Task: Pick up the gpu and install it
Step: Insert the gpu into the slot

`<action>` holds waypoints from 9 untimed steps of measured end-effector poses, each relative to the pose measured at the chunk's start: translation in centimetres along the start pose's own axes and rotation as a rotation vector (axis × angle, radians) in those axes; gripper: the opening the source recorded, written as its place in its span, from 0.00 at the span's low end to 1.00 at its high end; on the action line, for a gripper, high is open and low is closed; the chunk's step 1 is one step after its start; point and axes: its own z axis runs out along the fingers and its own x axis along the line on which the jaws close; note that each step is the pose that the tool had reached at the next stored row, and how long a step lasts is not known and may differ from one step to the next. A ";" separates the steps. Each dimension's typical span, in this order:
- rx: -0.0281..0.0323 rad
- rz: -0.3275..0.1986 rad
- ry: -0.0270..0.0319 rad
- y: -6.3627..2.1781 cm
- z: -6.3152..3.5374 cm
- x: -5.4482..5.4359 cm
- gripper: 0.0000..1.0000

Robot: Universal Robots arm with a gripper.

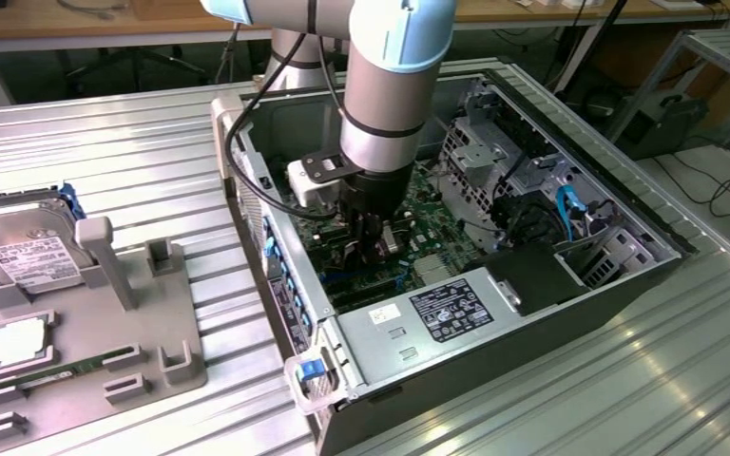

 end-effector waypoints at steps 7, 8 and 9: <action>0.0002 0.000 -0.0001 0.03 0.00 0.0 0.27; 0.0002 0.000 -0.0003 0.04 0.00 0.0 0.27; 0.0002 0.000 -0.0005 0.07 -0.01 0.0 0.27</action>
